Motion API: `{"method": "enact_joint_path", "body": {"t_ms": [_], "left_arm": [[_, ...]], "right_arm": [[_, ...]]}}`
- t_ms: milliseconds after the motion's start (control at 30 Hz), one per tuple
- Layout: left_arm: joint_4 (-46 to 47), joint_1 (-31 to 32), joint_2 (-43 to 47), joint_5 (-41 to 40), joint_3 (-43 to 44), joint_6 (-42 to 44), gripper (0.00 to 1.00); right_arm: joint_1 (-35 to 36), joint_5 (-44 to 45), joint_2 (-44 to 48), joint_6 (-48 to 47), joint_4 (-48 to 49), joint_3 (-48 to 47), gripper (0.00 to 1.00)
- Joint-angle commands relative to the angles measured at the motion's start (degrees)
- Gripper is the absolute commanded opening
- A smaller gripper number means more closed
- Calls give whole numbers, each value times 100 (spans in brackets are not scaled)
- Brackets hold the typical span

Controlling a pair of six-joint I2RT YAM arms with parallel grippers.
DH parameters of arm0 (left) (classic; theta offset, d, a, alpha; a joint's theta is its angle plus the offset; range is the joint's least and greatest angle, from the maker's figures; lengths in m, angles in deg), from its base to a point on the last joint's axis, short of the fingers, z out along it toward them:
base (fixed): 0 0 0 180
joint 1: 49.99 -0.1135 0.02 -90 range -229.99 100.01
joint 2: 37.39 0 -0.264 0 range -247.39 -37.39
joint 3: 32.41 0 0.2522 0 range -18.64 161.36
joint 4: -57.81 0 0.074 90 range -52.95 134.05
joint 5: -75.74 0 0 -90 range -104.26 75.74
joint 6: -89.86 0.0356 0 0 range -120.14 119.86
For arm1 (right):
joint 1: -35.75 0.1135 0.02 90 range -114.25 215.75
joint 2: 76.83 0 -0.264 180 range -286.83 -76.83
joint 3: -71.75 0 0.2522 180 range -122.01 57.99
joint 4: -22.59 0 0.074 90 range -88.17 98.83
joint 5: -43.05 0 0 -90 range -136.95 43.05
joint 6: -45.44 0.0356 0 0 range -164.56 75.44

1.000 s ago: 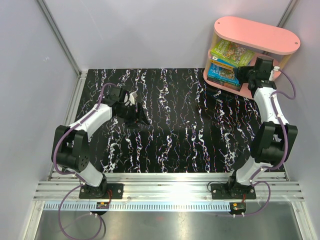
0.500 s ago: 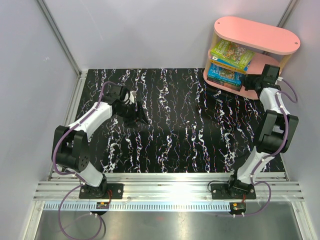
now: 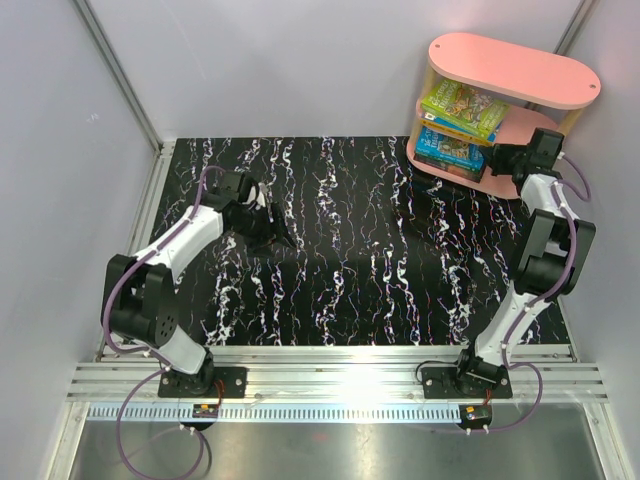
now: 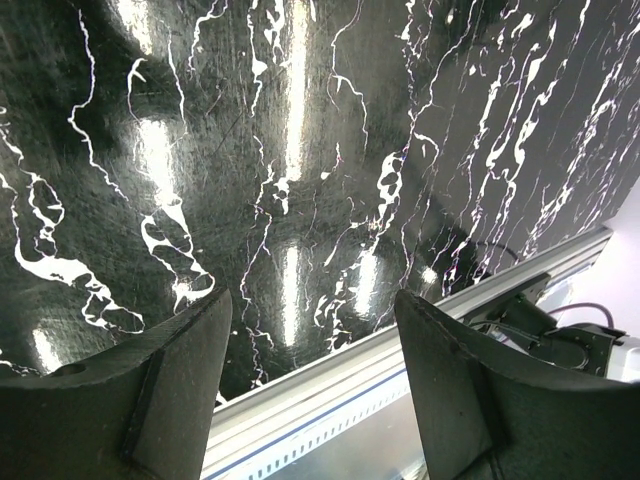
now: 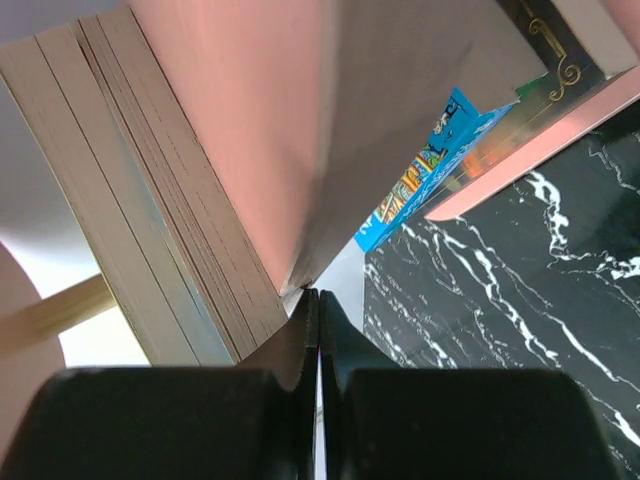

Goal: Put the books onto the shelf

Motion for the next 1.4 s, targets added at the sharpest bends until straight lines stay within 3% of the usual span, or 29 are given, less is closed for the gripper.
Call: {"method": "enact_joint_path", "body": {"t_ms": [0,233,367,400,500,633,800,933,1100,1367], "left_arm": [[116,16,285,-113,-30,-145,69],[28,25,232,-183,84,-154,69],[1,8,704,-604,322,-189,68],[28,-1,829,-727,444,-206,70],[-95,-54,1093,-850,751,-154,76],[-507,-194,1313,-1262,937,100,84],[-701,-309,1638,-2412,876,145,82],[-553,-291,1682,-2687,744,101,82],[-70,-107,1717,-2161,332,5,81],[19,-72,1823,-2187,41,4,81]], "right_arm": [[-110,-411,-58,149,479,-256,0],[-101,-754,984,-307,199,1042,3],[-93,-799,1996,-932,-495,2096,58],[-84,-781,2216,-985,-557,2265,80],[48,-702,2867,-1336,-934,2468,100],[74,-666,3534,-1984,-1592,2276,100],[188,-422,4229,-2996,-2411,1573,100],[364,-70,4897,-3919,-2982,1194,100],[549,520,5451,-3903,-3115,1545,100],[575,731,5778,-4228,-3106,2073,100]]}}
